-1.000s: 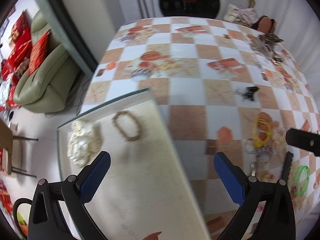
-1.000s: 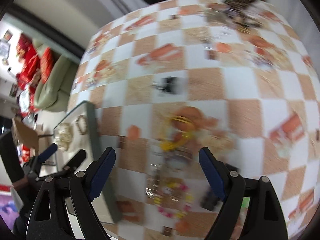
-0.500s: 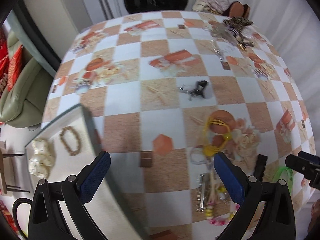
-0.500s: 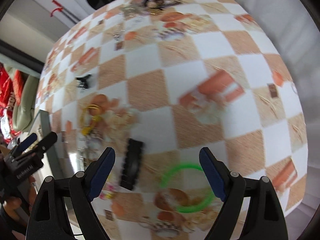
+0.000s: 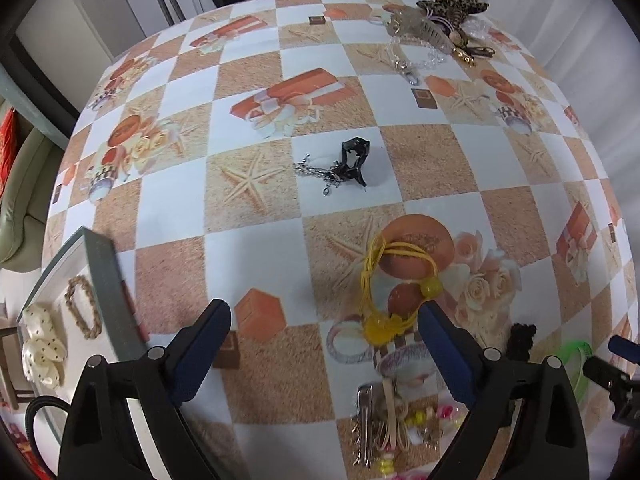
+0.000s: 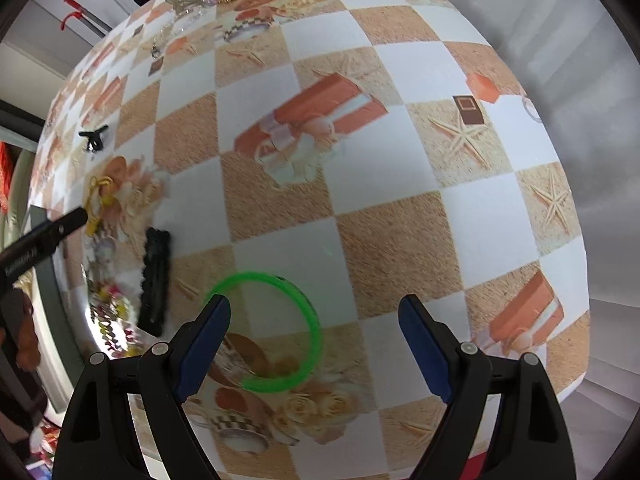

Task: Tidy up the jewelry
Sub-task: 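Grasp the yellow hair tie with the left tool while the right tool grasps the green bangle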

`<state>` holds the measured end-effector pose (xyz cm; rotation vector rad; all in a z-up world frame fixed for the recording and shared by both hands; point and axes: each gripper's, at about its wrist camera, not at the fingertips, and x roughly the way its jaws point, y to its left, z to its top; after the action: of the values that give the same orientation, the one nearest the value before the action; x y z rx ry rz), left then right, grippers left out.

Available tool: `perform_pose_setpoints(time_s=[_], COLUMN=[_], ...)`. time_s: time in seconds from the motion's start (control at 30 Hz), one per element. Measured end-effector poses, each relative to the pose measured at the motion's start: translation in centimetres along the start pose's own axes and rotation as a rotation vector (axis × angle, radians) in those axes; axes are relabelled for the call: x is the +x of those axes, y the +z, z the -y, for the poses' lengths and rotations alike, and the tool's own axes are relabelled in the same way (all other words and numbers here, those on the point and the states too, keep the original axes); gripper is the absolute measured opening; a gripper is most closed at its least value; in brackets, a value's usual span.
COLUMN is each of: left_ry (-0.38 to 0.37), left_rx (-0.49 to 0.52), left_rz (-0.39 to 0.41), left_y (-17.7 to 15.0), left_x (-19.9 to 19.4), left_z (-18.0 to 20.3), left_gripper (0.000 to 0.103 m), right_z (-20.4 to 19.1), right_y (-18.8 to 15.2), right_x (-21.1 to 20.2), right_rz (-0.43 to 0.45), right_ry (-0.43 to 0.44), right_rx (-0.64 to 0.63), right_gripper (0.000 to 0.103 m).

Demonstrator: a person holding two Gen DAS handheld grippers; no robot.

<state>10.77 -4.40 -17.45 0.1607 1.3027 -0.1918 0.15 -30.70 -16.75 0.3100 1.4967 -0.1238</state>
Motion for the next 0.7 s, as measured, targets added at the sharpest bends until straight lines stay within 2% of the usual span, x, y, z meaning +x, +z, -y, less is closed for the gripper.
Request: perform_pose_setpoints(time_s=[0.07, 0.43, 0.53, 0.63, 0.7], left_ry=[-0.001, -0.016, -0.030, -0.035, -0.043], left_rx=[0.010, 0.055, 0.066, 0.085, 0.095], left_rz=[-0.011, -0.003, 0.002, 0.006, 0.007], left_y=[0.3, 1.4, 1.3, 1.3, 1.3], left_x=[0.7, 2.0, 1.8, 1.6, 1.3], left_z=[0.3, 2.0, 2.4, 3.0, 3.7], left_gripper=[0.088, 0.078, 0.068, 0.057, 0.045], right_z=[0.2, -0.9, -1.5, -2.1, -2.6], right_y=[-0.2, -0.9, -1.0, -1.0, -1.0], right_x=[0.4, 1.8, 2.0, 1.9, 1.9], right_rz=[-0.006, -0.007, 0.002, 0.021, 0.026], right_ry=[-0.009, -0.075, -0.103, -0.123, -0.121], right_rx=[-0.012, -0.090, -0.109, -0.136, -0.153], right_gripper=[0.088, 0.088, 0.084, 0.076, 0.067])
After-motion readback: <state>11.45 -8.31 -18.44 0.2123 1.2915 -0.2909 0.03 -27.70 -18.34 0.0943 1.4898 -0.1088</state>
